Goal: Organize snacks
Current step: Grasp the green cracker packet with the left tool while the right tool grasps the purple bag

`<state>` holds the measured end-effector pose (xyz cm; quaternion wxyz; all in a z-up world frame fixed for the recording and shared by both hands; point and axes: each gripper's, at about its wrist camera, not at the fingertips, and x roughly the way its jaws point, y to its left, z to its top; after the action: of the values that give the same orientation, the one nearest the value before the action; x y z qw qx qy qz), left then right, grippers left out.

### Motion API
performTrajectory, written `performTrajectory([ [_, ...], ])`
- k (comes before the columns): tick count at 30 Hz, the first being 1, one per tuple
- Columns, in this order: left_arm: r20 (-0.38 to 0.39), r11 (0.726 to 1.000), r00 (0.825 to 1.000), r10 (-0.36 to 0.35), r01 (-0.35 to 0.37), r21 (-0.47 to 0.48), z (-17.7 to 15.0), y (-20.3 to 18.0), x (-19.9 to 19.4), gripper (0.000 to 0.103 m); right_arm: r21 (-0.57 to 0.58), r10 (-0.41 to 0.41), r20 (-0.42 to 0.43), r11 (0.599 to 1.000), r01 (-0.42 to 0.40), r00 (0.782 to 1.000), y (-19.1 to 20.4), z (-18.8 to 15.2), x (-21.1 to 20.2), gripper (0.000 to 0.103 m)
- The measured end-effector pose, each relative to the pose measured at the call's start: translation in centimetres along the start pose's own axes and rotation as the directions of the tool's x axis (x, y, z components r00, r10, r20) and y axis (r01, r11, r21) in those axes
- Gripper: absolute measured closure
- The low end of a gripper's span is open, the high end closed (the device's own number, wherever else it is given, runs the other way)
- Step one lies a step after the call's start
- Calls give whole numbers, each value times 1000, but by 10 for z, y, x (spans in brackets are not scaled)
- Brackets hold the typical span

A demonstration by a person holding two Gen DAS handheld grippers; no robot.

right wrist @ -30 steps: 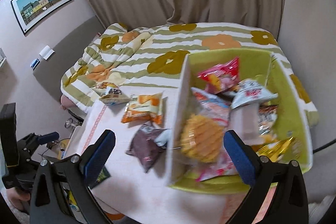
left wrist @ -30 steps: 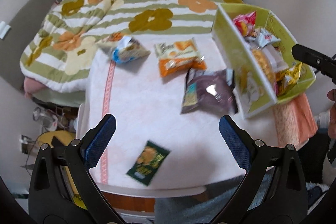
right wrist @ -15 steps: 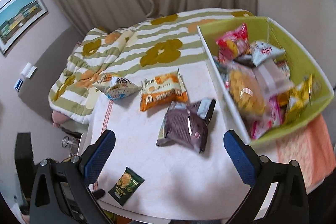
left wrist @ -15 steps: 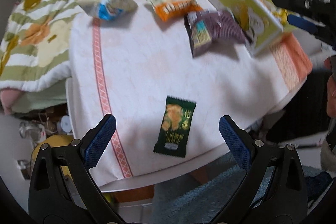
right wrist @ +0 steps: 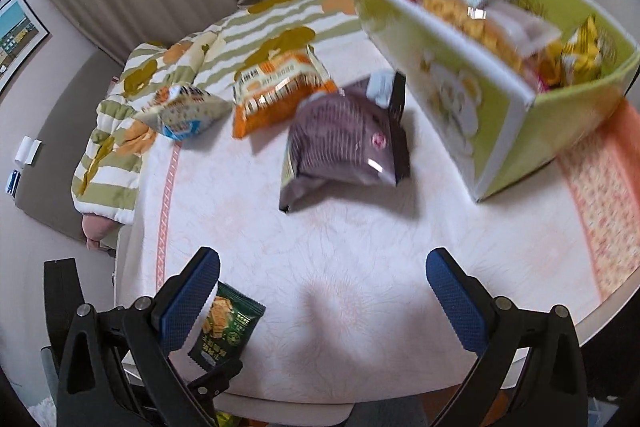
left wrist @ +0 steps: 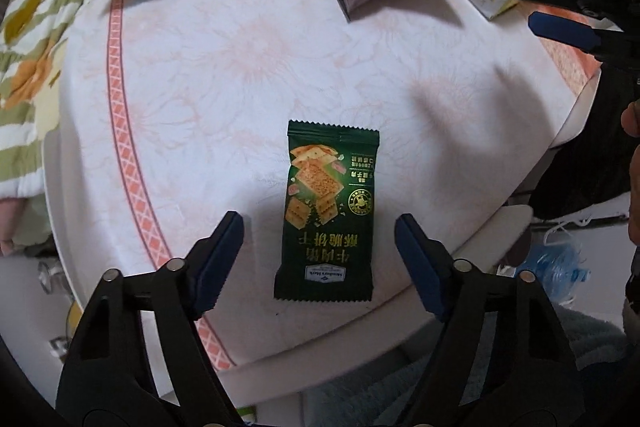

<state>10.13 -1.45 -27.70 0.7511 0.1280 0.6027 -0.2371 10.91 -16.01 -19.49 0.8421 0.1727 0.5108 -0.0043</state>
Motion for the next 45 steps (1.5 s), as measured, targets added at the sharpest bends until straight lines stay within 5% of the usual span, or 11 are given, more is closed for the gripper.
performTrajectory([
  [8,14,999,999,33,-34,39,5,-7,6,41,14,9,-4,1000,-9,1000,-1,-3,24,0],
  [12,30,996,997,65,-66,60,10,-14,6,61,16,11,7,1000,-11,1000,0,0,35,0],
  [31,24,997,999,39,-38,-63,41,7,-7,63,80,52,63,995,-57,997,-11,34,74,1],
  [36,31,996,999,34,-31,-88,53,12,-9,63,69,40,65,997,-44,997,-10,38,77,12],
  [41,49,993,998,36,-30,-116,57,15,-16,63,56,35,64,998,-38,997,-10,40,76,36],
  [45,74,990,996,44,-33,-136,60,21,-27,63,64,45,59,997,-49,997,-12,39,70,38],
])
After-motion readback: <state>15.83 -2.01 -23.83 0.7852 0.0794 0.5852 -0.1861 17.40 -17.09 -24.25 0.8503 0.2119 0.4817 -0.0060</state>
